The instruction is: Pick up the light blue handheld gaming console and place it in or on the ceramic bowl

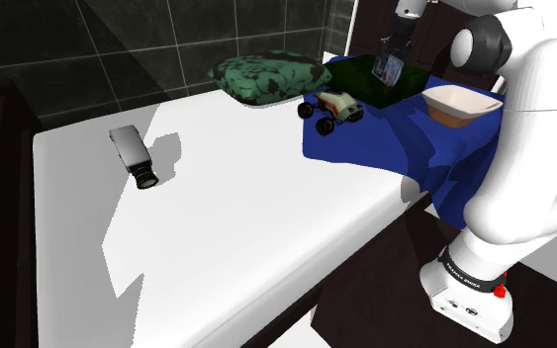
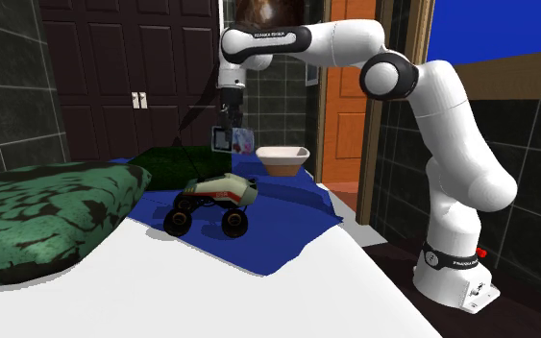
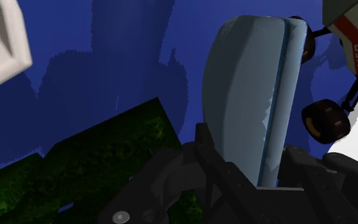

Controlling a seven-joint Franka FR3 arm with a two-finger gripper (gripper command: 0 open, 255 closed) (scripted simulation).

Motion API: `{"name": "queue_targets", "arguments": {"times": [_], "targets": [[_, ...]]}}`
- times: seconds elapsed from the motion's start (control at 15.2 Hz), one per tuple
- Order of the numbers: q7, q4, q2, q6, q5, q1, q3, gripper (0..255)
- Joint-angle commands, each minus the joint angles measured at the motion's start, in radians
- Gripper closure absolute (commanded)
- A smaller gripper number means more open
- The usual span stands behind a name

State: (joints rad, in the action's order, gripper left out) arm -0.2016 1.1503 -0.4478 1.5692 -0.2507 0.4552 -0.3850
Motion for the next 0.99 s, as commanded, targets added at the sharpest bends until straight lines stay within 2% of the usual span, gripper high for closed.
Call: {"name": "queue_targets", "arguments": {"times": [0.0,0.26,0.59,0.92], "targets": [[0.003,-0.048,-0.013,-0.035,-0.004,0.008,0.001,255],[0.010,-0.149,-0.043,-0.105,-0.015,0.028,0.003,255],[-0.092,-0.092,-0.002,-0.101,-0.012,0.093,-0.025,255],[-0.194,-0.091,0.002,-0.117,-0.019,0.174,-0.051,255]]}}
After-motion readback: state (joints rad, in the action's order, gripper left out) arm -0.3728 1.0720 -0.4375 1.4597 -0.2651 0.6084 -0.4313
